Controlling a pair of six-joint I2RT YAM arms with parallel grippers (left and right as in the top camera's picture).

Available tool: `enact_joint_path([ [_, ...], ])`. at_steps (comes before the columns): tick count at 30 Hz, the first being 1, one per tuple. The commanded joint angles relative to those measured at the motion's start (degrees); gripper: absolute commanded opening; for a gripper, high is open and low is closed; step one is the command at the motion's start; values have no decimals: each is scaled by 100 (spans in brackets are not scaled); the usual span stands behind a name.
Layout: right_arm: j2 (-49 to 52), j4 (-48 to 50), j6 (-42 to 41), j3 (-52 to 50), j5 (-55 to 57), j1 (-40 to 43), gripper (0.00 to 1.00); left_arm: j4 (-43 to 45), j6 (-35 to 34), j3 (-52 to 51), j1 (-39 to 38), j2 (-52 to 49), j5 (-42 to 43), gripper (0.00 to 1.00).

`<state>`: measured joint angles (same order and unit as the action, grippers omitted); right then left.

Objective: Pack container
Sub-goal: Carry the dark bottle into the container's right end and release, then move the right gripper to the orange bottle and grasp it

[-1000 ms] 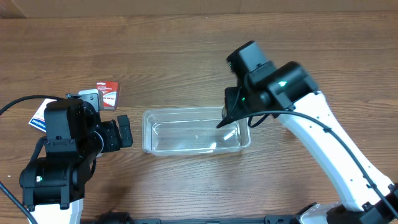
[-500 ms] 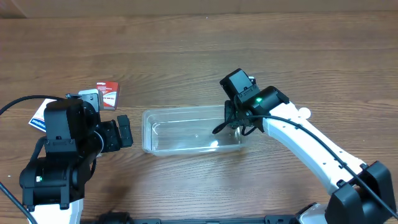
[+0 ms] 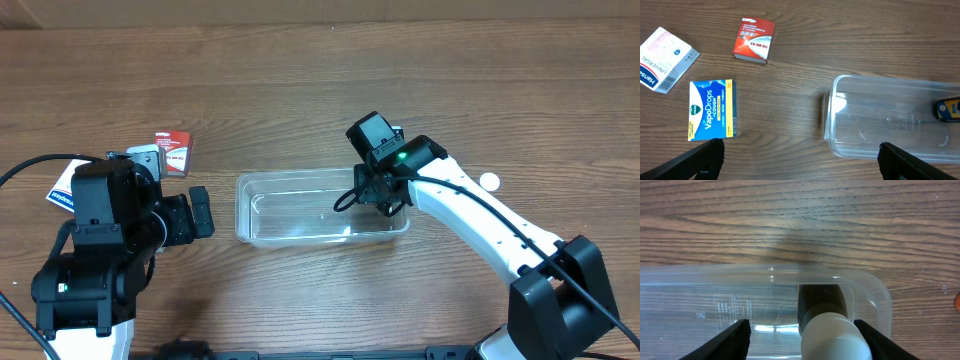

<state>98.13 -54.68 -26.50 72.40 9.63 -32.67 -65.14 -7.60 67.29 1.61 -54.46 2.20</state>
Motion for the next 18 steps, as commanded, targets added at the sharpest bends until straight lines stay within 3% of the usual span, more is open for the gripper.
enact_joint_path([
  [1, -33, -118, 330, 365, 94, 20, 67, 2, -76, 136, 24, 13, 81, 100],
  [6, -549, -1147, 391, 2203, 634, 144, 71, -2, -74, 136, 24, 13, 79, 100],
  [8, -708, -1552, 155, 2673, 667, 590, 78, 0, -74, 136, 24, 13, 79, 100],
  [11, -929, -2194, 37, 2743, 238, 1969, 89, -2, -72, 136, 24, 13, 59, 100],
  [15, -907, -2695, 776, 2389, -693, 3473, 94, 0, -52, 136, 24, 13, 39, 100],
  [18, -903, -2632, 942, 1665, -994, 3786, 94, -2, -55, 136, 24, 13, 39, 100],
])
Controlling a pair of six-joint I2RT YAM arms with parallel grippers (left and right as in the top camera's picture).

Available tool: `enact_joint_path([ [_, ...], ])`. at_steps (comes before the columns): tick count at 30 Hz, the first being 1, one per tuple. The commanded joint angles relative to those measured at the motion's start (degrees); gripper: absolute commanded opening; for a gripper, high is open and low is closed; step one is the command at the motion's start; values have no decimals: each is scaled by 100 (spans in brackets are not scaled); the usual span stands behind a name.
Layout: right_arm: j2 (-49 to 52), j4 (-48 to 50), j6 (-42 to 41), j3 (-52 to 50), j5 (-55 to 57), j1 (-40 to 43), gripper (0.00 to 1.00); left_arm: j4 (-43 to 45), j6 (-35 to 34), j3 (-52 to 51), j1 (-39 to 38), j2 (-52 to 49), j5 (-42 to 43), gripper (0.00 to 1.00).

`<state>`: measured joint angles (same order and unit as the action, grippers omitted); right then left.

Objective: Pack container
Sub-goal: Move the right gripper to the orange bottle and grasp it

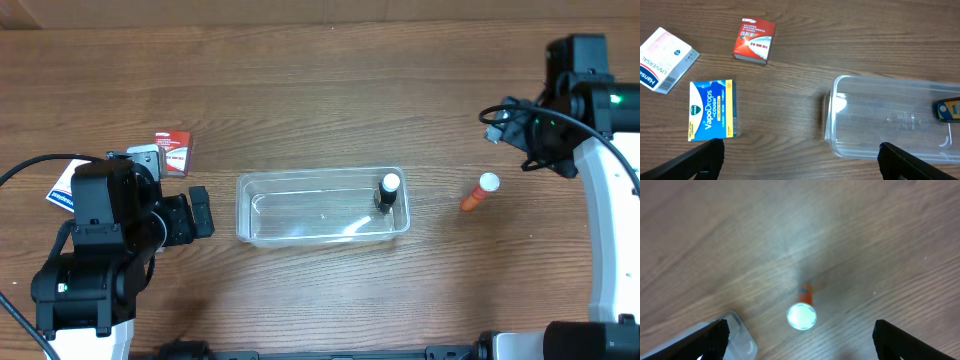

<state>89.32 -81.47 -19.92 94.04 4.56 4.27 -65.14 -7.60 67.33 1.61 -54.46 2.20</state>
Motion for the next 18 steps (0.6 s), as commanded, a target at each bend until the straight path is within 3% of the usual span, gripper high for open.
enact_joint_path([
  [1, -22, 177, 284, -817, -490, 90, 94, -2, -55, 131, 24, 13, 39, 100],
  [5, -15, 957, 289, -1998, -487, 72, 94, 0, -55, 131, 24, 13, 39, 100],
  [9, 79, 1449, 387, -2262, -490, 72, 94, -9, -55, 131, 24, 13, 42, 100],
  [11, 94, 1473, 391, -2262, -490, 72, 86, -20, -55, 131, 24, 13, 39, 100],
  [13, 92, 1478, 389, -2262, -492, 72, 69, -22, -55, 131, 24, 13, 39, 100],
  [17, 94, 1458, 566, -2262, -726, 72, 60, -20, -55, 131, 24, 13, 37, 100],
  [18, 94, 1458, 566, -2262, -728, 72, 53, -22, -55, 131, 24, 13, 39, 100],
])
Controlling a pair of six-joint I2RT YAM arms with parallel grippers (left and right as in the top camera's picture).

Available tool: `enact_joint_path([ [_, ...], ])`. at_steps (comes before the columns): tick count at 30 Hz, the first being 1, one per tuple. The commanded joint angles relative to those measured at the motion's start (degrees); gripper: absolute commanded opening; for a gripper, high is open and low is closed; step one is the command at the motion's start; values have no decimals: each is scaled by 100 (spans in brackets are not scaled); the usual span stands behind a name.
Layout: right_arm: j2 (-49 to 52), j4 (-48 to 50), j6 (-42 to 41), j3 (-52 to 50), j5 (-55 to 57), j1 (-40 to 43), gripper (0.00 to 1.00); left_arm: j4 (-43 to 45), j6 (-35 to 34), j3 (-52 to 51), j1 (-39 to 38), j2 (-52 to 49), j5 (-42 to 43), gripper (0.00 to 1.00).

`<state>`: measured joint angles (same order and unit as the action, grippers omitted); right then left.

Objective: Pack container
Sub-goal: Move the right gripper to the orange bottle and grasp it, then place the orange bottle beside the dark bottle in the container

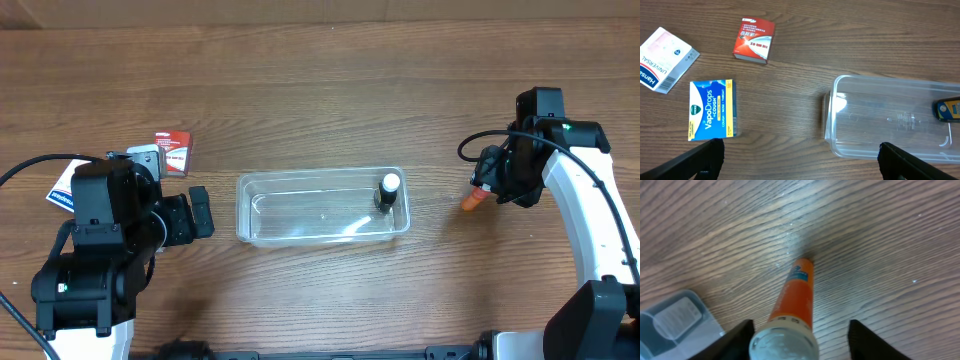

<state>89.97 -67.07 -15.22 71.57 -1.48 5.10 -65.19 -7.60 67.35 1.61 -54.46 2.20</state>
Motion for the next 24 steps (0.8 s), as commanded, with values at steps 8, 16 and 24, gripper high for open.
enact_joint_path([
  [8, 28, 20, 96, -15, -122, -11, 33, -15, -55, 129, 24, 13, 39, 100],
  [16, -63, -514, 66, 621, -122, -50, 6, -15, -55, 129, 24, 13, 39, 100],
  [24, -1419, -1711, -413, 1714, -122, -2391, 6, -11, -55, 129, 24, 13, 37, 100],
])
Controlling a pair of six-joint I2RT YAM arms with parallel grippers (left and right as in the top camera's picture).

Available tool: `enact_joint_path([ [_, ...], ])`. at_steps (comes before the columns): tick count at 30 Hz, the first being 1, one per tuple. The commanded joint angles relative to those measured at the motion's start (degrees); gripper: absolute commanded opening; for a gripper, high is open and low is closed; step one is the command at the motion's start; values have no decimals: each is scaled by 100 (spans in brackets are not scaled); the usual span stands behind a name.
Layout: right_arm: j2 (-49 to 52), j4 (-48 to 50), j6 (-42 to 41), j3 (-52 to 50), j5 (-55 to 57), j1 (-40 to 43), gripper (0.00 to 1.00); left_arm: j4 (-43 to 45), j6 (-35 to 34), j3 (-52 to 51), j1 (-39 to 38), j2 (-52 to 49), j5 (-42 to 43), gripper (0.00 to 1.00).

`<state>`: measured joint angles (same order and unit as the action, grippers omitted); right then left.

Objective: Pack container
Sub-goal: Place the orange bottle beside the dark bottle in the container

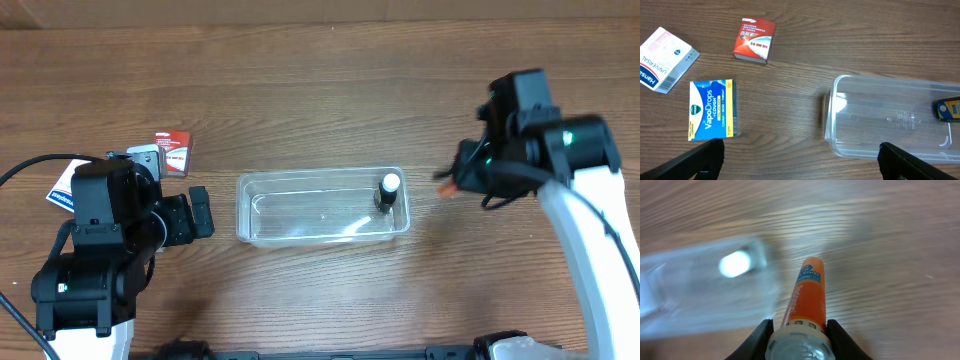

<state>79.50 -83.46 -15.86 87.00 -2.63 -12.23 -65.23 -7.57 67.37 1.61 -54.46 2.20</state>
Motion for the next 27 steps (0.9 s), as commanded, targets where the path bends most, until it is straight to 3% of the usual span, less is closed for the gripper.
enact_joint_path([
  [1, -396, -87, -444, 170, -7, -994, 6, -7, -57, 127, 24, 13, 37, 100],
  [6, -146, 68, -691, 133, 103, -1827, 7, -9, -57, 127, 24, 13, 37, 100],
  [13, 645, 719, -693, -479, 426, -1801, 7, -15, -57, 127, 24, 13, 37, 100],
  [23, 730, 1722, -820, -1716, 420, -1727, 9, -13, -57, 127, 24, 13, 39, 100],
  [26, 730, 1781, -820, -1838, 400, -1727, 17, -13, -57, 127, 24, 13, 39, 100],
  [27, 730, 1786, -820, -1838, 400, -1727, 24, -13, -57, 127, 24, 13, 39, 100],
])
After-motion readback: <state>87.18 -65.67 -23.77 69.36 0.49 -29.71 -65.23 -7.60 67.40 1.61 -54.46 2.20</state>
